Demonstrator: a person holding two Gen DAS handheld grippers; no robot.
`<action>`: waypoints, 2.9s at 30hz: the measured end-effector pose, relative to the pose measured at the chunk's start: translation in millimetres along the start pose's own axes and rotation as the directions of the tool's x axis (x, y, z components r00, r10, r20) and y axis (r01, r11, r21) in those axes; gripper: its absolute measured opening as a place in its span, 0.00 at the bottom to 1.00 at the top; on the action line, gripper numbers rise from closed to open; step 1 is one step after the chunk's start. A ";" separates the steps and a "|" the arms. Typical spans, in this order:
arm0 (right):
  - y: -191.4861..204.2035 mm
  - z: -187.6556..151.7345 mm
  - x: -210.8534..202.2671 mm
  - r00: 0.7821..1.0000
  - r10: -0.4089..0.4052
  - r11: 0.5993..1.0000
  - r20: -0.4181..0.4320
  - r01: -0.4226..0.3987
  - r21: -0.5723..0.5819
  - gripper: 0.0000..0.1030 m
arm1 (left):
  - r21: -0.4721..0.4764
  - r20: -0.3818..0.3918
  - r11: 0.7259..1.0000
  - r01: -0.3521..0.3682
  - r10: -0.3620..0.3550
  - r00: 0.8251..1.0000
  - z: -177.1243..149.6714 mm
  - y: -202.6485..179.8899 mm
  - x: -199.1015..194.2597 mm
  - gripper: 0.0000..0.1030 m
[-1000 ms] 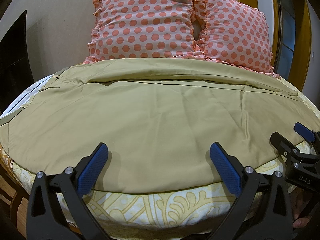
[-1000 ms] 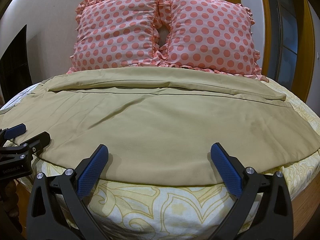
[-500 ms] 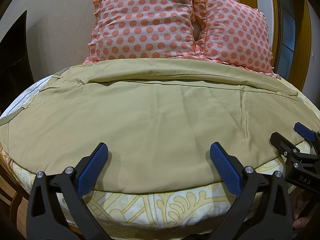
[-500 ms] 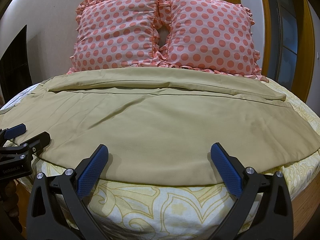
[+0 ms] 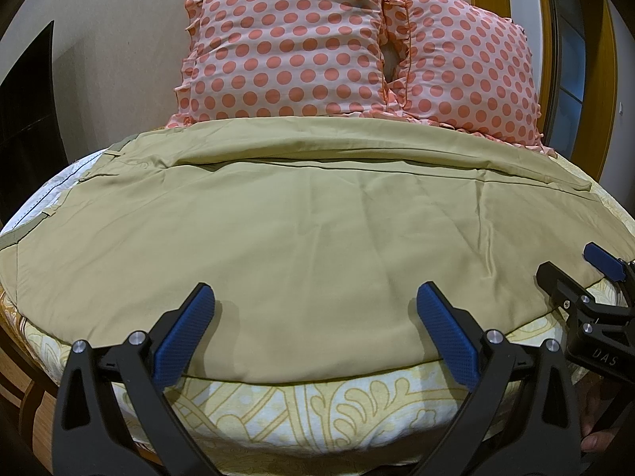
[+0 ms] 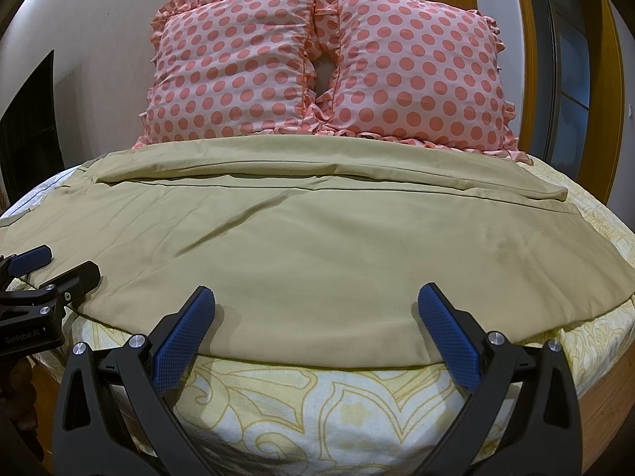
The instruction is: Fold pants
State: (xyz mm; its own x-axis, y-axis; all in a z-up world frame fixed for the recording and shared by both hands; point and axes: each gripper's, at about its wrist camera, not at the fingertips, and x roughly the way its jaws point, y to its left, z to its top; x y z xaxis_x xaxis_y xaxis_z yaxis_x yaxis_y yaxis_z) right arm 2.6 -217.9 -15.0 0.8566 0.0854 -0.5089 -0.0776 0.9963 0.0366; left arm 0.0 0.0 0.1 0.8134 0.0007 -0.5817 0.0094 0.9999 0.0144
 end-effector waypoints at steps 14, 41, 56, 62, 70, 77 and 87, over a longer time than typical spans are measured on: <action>1.0 -1.8 -0.7 1.000 -0.001 1.000 0.005 0.001 0.001 0.99 | 0.000 0.002 1.000 0.000 0.000 1.000 0.3 0.1 0.1 0.98; -93.4 95.4 30.5 0.999 0.004 0.977 -0.034 0.004 0.213 0.99 | -0.039 0.061 0.999 -0.028 0.031 0.998 51.5 32.1 -5.5 0.98; -298.6 194.3 297.9 0.786 -0.322 0.672 -0.528 0.583 0.457 0.69 | -0.161 -0.037 0.987 -0.012 0.006 0.999 117.6 73.8 68.2 0.98; -296.8 190.0 316.8 0.769 -0.421 0.714 -0.481 0.608 0.347 0.48 | -0.258 -0.100 0.965 0.049 -0.077 0.992 113.9 87.5 86.4 0.98; -321.5 163.8 262.0 0.936 -0.232 0.745 -0.264 0.345 0.571 0.05 | -0.357 -0.082 0.930 0.088 -0.126 0.989 108.3 100.1 89.5 0.98; -283.5 102.7 81.0 0.989 -0.109 0.726 0.095 0.014 0.688 0.05 | -0.379 -0.044 0.920 0.102 -0.128 0.991 107.8 103.7 83.6 0.98; -286.4 10.4 54.6 0.998 0.053 0.467 -0.046 0.016 0.884 0.42 | -0.180 0.087 0.983 0.014 0.002 0.996 119.9 79.8 37.1 0.98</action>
State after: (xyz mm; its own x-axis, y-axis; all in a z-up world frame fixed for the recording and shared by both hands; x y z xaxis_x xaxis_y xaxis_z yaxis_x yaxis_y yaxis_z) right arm 76.9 -498.5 -44.3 0.8269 0.1376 -0.5452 0.4284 0.4739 0.7693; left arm 100.7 77.7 77.1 0.8610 0.0015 -0.5085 -0.0847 0.9864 -0.1405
